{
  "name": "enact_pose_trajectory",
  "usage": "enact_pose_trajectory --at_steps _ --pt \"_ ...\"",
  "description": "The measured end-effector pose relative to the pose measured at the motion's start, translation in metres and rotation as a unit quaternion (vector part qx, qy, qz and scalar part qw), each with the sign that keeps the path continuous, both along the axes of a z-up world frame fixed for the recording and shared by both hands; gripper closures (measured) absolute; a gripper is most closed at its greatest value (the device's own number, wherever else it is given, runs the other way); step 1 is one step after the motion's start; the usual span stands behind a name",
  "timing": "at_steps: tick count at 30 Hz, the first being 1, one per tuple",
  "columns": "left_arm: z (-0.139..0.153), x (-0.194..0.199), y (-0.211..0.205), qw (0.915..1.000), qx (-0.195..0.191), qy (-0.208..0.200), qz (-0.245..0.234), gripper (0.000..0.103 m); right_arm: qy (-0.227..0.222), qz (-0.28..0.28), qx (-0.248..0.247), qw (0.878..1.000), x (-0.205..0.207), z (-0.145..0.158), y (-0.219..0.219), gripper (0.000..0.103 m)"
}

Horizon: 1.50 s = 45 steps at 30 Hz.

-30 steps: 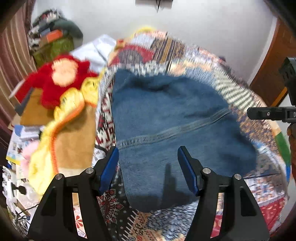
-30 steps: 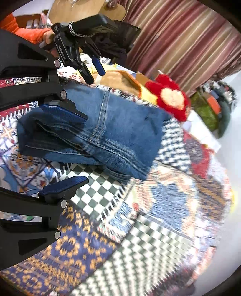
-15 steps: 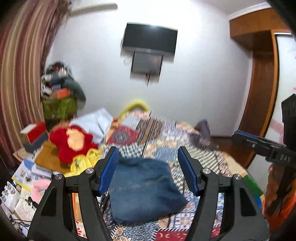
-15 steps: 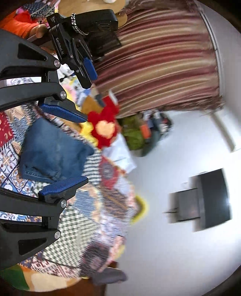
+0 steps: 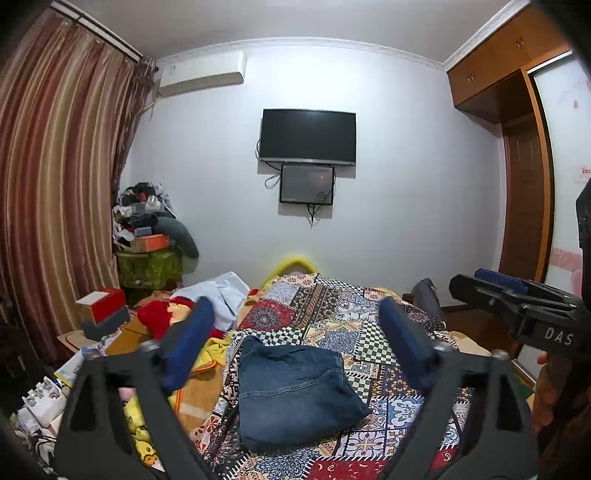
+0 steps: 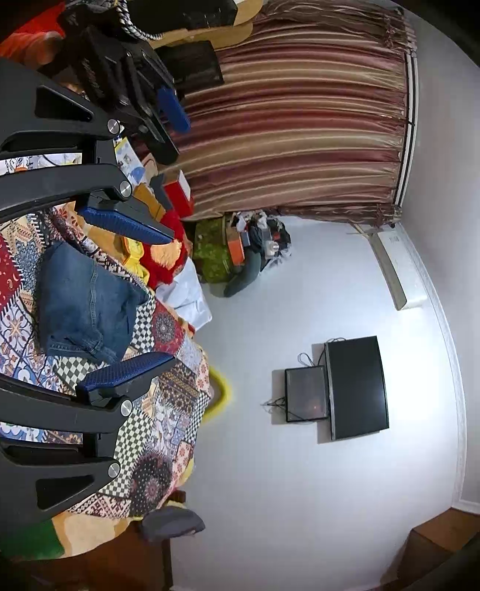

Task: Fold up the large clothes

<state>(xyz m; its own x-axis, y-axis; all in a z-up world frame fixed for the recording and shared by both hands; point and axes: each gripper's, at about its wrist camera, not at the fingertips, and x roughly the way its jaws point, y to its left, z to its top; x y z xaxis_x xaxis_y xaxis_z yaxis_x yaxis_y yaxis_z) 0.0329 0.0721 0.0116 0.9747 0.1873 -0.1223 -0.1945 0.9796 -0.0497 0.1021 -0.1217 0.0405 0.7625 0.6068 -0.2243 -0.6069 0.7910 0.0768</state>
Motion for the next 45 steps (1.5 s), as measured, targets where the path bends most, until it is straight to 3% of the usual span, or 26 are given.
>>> enact_pose_trajectory --at_steps 2,5,13,45 --pt "-0.001 -0.004 -0.003 1.0000 0.006 -0.001 0.004 0.006 -0.004 -0.012 -0.003 1.000 -0.005 -0.002 -0.001 0.010" --pt "-0.001 -0.005 -0.005 0.9999 0.009 -0.005 0.011 0.000 -0.006 -0.027 0.000 1.000 -0.011 -0.006 -0.001 0.000" --pt "-0.009 -0.006 -0.001 0.9999 -0.004 0.003 0.009 0.000 0.023 -0.033 0.006 0.999 -0.002 -0.015 -0.003 0.000" --pt "-0.021 0.000 0.017 0.9990 -0.030 0.024 0.025 0.000 0.019 -0.042 -0.006 0.999 -0.007 -0.018 0.000 0.000"
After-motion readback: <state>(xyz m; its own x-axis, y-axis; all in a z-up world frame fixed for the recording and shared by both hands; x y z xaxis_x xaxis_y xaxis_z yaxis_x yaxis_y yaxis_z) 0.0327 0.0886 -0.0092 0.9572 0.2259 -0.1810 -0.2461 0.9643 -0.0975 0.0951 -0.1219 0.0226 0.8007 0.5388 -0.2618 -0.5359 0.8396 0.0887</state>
